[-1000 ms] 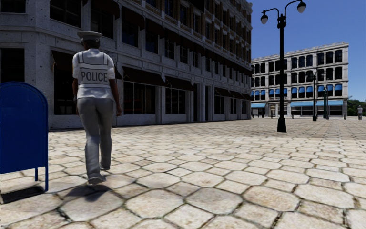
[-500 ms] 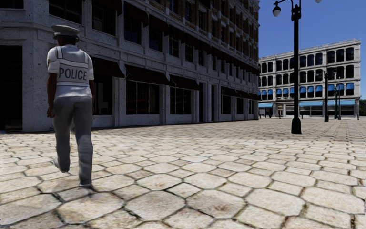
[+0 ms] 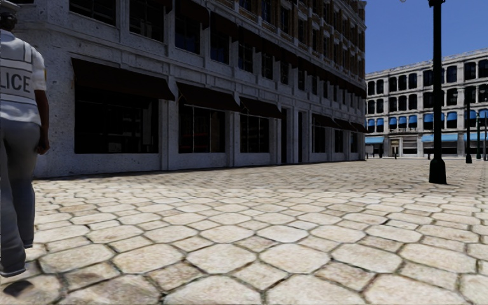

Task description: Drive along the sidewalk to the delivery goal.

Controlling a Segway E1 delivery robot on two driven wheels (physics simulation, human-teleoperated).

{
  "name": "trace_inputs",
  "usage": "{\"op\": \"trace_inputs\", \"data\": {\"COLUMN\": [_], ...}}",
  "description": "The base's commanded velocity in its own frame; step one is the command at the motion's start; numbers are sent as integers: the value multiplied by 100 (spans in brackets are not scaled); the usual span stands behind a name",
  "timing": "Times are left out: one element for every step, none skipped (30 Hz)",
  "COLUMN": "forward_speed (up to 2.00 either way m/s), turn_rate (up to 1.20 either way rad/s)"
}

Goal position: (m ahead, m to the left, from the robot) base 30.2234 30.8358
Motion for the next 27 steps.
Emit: {"op": "trace_inputs", "data": {"forward_speed": [200,200,200,200,200,200,200,200,200,200,200,200,200,200,200,200,200,200,200,200,200,200,200,200,200,200,200], "turn_rate": [35,35,37,38,37,37,37,37,42,46,47,47,48,48,48,48,48,47,47,47,47,47,47,47,44,42,42]}}
